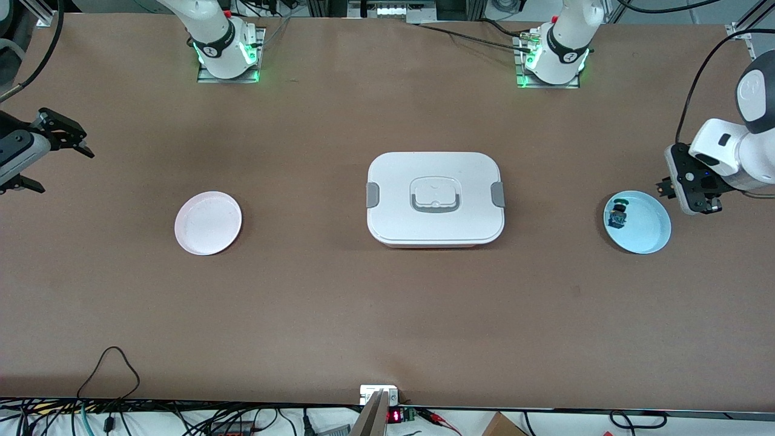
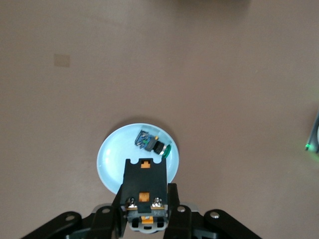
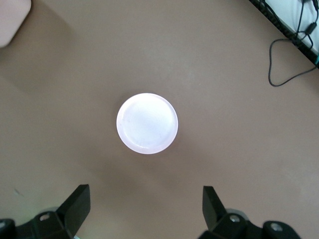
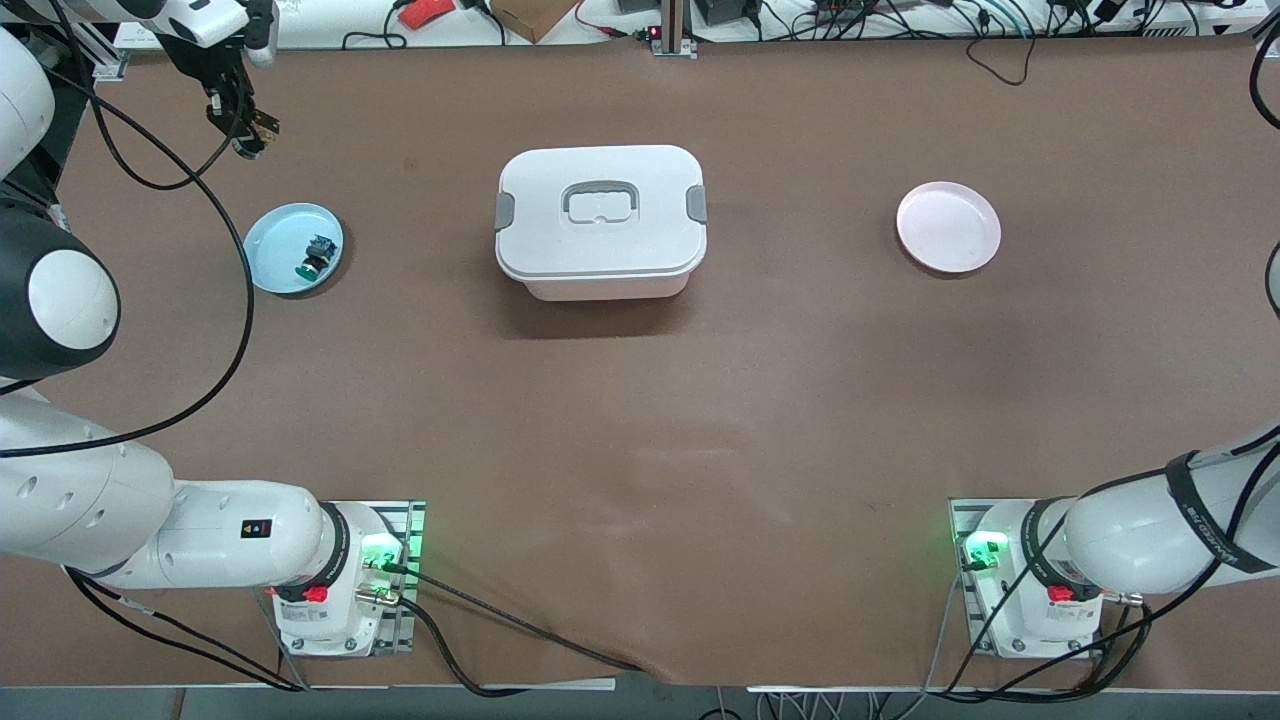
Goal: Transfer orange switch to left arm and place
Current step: 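Lower the switch with the left gripper onto the blue plate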
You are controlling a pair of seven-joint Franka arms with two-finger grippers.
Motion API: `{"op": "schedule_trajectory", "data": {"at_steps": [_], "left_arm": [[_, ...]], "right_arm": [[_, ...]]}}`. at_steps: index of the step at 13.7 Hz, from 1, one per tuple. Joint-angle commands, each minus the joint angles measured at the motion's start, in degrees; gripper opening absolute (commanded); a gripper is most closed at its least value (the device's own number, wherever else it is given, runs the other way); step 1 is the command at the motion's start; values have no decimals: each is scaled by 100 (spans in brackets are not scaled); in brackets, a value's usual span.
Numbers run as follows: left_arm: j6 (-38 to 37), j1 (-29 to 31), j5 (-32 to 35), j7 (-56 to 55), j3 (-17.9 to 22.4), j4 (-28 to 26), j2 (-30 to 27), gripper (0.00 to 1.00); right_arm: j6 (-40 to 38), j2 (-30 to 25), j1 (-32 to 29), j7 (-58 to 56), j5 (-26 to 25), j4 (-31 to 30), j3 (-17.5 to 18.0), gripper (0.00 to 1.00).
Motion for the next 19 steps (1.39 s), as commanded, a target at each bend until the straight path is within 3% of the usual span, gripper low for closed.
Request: {"op": "schedule_trajectory", "data": {"at_steps": [1, 6, 14, 15, 18, 19], "left_arm": [[448, 360, 106, 886, -22, -182, 97, 0], [493, 563, 115, 1029, -31, -279, 290, 0], [1029, 879, 132, 1521, -31, -454, 721, 0], [1064, 941, 132, 1530, -31, -454, 800, 0], [1257, 1029, 544, 1530, -31, -454, 958, 0], [1301, 1038, 545, 1530, -31, -454, 994, 0]], "right_arm": [[-212, -256, 52, 1419, 117, -43, 99, 100], [-213, -607, 290, 3470, 21, -454, 152, 100], [-178, -801, 264, 3543, 21, -754, 108, 100], [-74, -871, 264, 3543, 21, -972, 108, 100], [1127, -1371, 272, 3534, 3, -2429, 126, 100], [1297, -1364, 272, 3543, -32, -2573, 135, 100]]}}
